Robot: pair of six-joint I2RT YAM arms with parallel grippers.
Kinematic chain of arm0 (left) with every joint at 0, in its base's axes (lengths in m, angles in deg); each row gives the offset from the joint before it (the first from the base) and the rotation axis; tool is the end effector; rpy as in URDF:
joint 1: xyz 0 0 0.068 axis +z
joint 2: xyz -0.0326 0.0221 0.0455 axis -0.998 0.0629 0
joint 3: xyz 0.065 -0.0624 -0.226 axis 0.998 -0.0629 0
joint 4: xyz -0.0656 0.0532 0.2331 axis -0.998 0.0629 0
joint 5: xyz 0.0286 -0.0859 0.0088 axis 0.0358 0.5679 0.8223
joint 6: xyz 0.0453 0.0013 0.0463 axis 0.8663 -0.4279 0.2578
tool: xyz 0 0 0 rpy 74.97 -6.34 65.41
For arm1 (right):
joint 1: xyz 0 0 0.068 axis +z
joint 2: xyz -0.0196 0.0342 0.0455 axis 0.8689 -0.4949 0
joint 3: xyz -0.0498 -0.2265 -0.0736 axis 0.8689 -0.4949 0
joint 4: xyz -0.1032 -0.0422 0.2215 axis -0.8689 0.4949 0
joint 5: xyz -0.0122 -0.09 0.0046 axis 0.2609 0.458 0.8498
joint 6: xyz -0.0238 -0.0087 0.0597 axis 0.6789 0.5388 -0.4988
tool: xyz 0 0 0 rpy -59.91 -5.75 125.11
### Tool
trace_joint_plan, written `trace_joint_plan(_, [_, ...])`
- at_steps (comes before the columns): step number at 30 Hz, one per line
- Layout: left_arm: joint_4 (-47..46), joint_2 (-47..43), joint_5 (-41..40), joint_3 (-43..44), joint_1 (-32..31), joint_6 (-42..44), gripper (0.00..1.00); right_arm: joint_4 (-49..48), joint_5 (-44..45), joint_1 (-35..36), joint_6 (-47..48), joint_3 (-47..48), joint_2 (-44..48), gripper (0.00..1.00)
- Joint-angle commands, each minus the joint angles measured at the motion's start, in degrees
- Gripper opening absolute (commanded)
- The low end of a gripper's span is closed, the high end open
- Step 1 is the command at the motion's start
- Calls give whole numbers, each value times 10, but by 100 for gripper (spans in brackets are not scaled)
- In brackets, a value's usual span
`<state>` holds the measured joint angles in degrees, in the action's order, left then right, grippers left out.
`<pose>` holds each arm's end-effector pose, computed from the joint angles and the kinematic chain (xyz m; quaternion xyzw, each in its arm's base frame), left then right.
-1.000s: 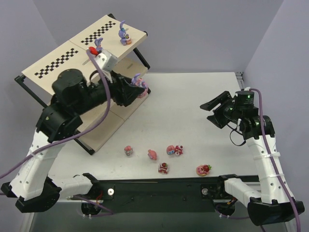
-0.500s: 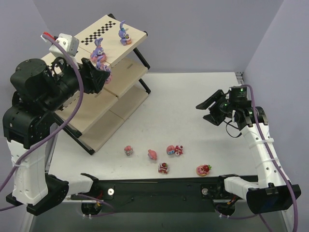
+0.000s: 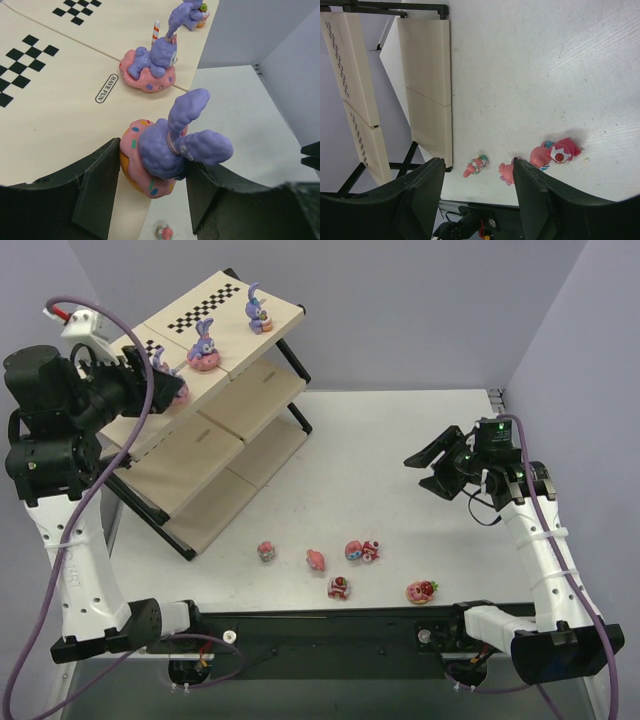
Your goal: Place and organize the plastic toys onto the shelf
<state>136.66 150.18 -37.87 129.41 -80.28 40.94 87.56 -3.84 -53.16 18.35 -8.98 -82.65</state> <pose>0.2049 0.0003 0.5140 0.0238 0.7709 -0.1947 0.6059 0.2417 0.0501 0.3429 0.2478 0.8223 0.3922 0.3295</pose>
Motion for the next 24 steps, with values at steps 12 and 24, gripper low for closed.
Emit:
trace_joint_plan(12, [-947,-16,499,-285,258,-701,0,2,-26,0,9,4,-6,56])
trace_joint_plan(24, [-379,-19,432,-126,258,-290,0,2,-32,-3,14,11,-35,56])
